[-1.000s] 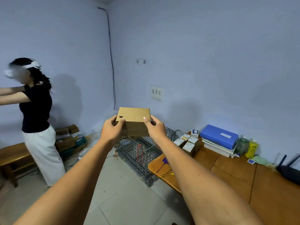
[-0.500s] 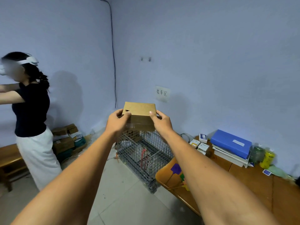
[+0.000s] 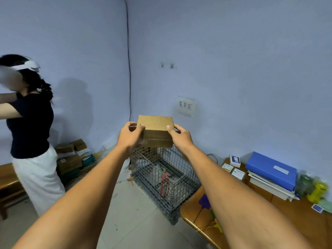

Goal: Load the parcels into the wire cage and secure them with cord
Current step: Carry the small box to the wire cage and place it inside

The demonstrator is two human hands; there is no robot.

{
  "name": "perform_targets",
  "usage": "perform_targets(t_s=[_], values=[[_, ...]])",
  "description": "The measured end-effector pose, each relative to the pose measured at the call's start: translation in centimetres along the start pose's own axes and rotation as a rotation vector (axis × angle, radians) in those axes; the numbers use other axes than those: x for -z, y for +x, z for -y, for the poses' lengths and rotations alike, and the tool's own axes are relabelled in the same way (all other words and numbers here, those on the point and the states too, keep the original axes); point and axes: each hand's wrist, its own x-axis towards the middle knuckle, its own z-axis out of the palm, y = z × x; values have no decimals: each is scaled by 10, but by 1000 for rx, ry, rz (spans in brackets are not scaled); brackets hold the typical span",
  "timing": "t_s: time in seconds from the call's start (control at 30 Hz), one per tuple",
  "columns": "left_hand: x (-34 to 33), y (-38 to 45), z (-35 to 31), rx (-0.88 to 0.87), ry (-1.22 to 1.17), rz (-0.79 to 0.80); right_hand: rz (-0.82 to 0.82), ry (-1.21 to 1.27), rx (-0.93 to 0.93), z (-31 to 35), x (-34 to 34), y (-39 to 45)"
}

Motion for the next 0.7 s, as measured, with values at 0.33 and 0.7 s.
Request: perform_targets(t_s=[0.33,0.7], values=[[-18,72,13,24,50,-80,97,-1,38,-1,-12,92],[-55,146,26,31,151,-39,108,-6,41,-19,-4,173]])
